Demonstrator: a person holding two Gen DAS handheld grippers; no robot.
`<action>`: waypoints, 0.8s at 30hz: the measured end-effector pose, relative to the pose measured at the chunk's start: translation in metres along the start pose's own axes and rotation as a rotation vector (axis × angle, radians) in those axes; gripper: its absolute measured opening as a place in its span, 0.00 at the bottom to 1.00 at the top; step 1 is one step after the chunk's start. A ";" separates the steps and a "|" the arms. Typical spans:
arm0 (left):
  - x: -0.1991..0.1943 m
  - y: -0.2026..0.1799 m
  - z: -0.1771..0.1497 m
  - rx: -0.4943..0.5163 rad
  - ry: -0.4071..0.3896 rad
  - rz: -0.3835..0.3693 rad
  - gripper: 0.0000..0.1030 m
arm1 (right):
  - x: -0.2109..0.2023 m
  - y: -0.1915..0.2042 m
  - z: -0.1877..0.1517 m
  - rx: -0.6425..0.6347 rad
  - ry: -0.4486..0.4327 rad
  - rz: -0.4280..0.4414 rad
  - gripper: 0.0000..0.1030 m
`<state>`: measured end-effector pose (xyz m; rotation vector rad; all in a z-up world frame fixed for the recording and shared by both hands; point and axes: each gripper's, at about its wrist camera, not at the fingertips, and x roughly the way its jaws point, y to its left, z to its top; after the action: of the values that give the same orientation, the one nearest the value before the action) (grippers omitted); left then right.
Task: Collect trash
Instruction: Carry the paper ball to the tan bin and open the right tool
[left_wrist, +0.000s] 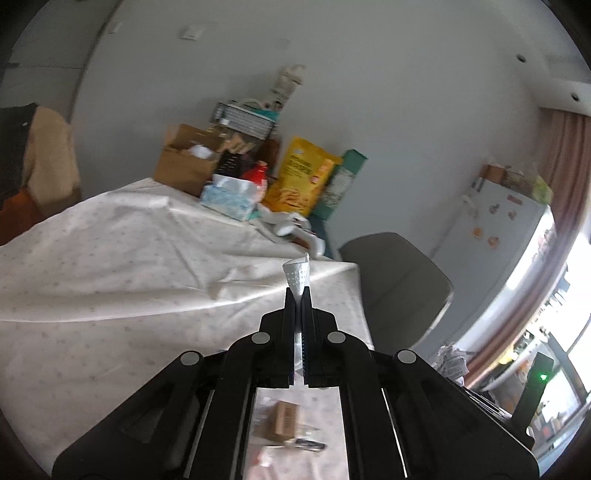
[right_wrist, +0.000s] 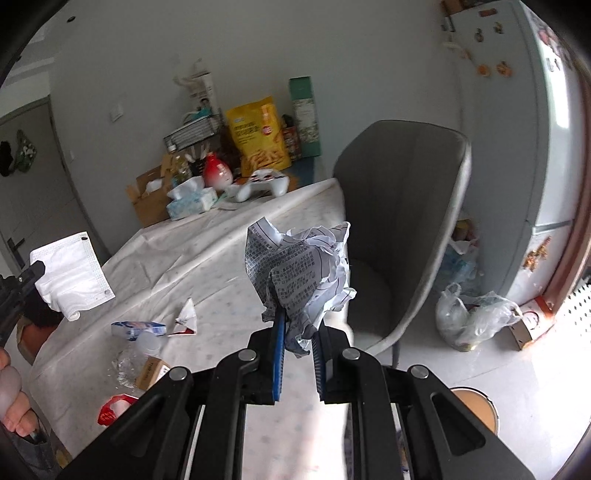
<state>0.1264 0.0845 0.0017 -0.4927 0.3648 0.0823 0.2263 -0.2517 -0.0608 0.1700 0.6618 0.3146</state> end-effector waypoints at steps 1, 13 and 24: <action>0.002 -0.007 -0.002 0.008 0.006 -0.016 0.03 | -0.004 -0.006 -0.001 0.007 -0.003 -0.010 0.14; 0.038 -0.077 -0.029 0.084 0.103 -0.144 0.03 | -0.035 -0.074 -0.017 0.084 -0.004 -0.134 0.14; 0.079 -0.131 -0.072 0.153 0.234 -0.213 0.03 | -0.046 -0.131 -0.046 0.155 0.030 -0.220 0.14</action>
<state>0.1985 -0.0656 -0.0273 -0.3877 0.5413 -0.2099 0.1939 -0.3876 -0.1033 0.2381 0.7282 0.0544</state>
